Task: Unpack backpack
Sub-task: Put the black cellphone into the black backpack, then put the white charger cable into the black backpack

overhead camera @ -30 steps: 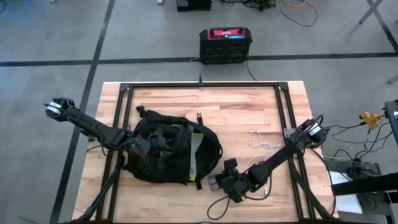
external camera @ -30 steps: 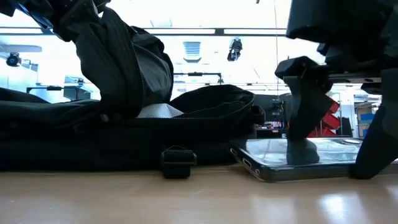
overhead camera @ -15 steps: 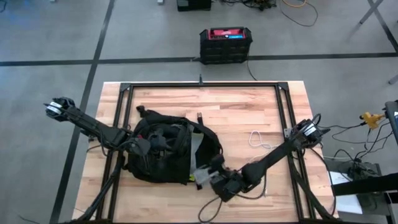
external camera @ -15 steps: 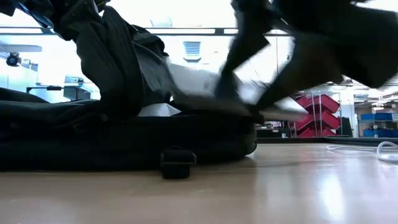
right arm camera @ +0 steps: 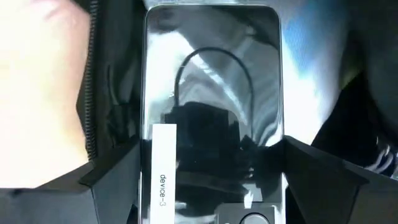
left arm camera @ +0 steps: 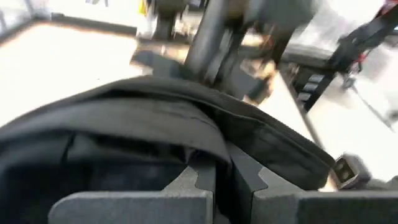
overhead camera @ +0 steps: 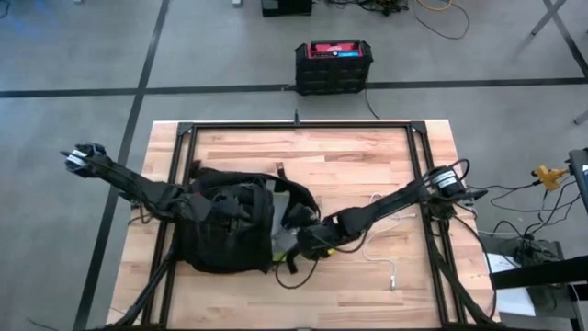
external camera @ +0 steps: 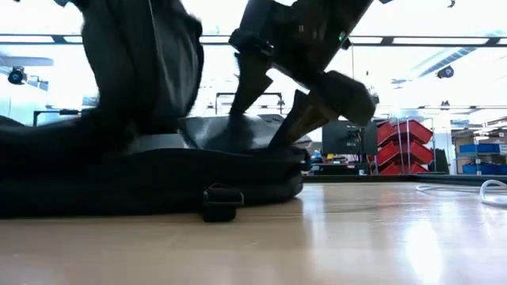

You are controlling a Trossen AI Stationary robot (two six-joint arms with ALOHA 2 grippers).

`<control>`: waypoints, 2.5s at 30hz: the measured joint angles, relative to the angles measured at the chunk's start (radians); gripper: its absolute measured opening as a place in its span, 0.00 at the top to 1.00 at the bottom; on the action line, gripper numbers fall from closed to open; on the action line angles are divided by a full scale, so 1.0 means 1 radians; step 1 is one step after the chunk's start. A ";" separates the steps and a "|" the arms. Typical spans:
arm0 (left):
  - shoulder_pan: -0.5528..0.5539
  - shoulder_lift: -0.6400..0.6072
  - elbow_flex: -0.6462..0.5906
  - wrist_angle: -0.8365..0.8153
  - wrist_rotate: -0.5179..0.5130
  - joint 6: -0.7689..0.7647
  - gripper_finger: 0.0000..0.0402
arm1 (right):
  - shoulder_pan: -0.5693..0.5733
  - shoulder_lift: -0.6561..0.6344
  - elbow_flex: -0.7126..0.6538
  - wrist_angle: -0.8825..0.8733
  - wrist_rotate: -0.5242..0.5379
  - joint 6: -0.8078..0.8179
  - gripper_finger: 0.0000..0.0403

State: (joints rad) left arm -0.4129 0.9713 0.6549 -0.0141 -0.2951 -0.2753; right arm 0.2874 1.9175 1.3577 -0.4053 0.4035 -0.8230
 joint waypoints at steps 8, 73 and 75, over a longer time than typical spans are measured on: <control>0.002 -0.010 0.073 -0.019 0.011 0.141 1.00 | 0.004 0.051 0.144 0.095 -0.019 -0.350 0.17; -0.012 0.168 0.053 -0.036 0.066 0.054 1.00 | -0.227 -0.489 -0.697 -0.337 -0.497 1.265 0.54; -0.013 0.153 0.063 -0.035 0.077 0.073 1.00 | -0.228 -0.487 -0.683 -0.345 -0.498 1.240 0.72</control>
State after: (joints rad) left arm -0.4255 1.1242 0.7177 -0.0494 -0.2176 -0.2022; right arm 0.0591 1.4301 0.6749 -0.7501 -0.0941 0.4174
